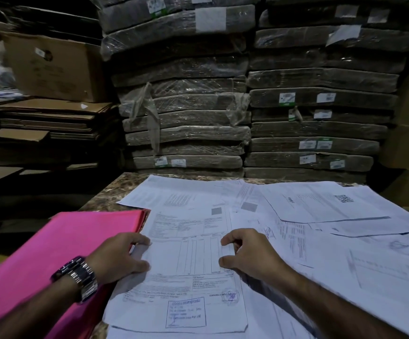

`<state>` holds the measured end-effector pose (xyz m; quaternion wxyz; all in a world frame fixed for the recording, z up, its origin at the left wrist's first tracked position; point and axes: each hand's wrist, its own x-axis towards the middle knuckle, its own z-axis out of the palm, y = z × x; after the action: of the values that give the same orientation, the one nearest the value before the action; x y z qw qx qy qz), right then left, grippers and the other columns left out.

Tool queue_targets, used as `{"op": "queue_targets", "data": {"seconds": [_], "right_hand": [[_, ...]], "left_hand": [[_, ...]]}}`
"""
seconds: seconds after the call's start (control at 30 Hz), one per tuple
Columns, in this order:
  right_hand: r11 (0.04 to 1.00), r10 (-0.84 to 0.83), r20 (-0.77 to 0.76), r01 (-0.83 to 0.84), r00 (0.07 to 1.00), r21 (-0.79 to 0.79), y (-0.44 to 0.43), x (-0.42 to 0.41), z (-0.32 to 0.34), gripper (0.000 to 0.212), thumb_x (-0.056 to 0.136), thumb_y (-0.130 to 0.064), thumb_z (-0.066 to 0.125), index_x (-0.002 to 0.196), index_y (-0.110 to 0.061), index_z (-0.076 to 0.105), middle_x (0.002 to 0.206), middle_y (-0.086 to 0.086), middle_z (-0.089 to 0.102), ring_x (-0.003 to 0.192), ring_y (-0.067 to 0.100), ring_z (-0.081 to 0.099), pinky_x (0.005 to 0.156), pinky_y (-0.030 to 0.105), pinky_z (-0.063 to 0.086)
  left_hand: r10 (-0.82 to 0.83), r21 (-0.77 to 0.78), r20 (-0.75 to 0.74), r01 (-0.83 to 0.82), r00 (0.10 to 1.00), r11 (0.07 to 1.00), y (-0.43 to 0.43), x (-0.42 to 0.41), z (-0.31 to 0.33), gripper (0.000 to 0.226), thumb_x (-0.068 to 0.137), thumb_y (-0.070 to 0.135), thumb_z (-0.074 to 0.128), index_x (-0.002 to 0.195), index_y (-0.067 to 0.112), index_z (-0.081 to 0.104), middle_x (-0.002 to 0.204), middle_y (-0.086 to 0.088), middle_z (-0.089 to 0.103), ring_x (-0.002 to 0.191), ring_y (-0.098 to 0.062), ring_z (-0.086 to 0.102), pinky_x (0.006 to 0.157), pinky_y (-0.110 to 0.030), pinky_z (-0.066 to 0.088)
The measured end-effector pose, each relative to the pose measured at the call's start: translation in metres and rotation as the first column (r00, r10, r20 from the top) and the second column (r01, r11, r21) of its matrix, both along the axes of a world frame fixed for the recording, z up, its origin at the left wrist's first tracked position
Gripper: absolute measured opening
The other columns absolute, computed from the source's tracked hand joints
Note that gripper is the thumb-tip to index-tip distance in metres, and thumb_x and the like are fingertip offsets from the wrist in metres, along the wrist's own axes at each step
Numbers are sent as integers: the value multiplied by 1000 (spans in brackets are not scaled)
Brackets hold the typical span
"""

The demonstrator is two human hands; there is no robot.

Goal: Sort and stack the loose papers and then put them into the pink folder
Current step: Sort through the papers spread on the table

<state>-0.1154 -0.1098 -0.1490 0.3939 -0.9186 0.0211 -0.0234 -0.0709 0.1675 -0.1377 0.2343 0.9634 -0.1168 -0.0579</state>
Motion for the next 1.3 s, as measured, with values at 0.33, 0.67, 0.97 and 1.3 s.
{"op": "queue_targets", "data": {"seconds": [0.33, 0.67, 0.97, 1.3], "right_hand": [[986, -18, 102, 35, 995, -164, 3, -2, -8, 55, 70, -30, 85, 119, -15, 64, 97, -5, 54, 86, 9, 50, 65, 12, 38], [978, -47, 109, 68, 993, -199, 3, -3, -10, 55, 76, -33, 79, 123, -12, 61, 121, 0, 60, 109, 13, 54, 84, 20, 46], [987, -66, 106, 80, 992, -139, -2, -6, -6, 46, 75, -28, 79, 115, -9, 66, 94, -7, 54, 88, 8, 50, 71, 17, 41], [969, -248, 53, 248, 967, 9, -38, 5, 7, 42, 78, -29, 79, 113, -9, 68, 104, 6, 70, 92, 17, 65, 73, 24, 52]], "left_hand": [[4, 183, 78, -18, 997, 983, -8, -6, 1, 55, 75, 45, 73, 124, 29, 54, 134, 8, 51, 118, -10, 49, 94, -22, 40], [15, 283, 63, -32, 998, 959, -19, -4, 4, 59, 74, 49, 72, 125, 26, 54, 135, 7, 51, 120, -12, 49, 94, -22, 40], [14, 354, 11, -17, 1000, 935, -25, 2, 10, 62, 73, 49, 73, 127, 26, 52, 134, 5, 51, 120, -14, 49, 93, -23, 41], [14, 208, 84, -31, 996, 978, -67, 14, 18, 70, 72, 48, 74, 131, 23, 47, 136, -4, 45, 114, -19, 50, 93, -31, 45]]}}
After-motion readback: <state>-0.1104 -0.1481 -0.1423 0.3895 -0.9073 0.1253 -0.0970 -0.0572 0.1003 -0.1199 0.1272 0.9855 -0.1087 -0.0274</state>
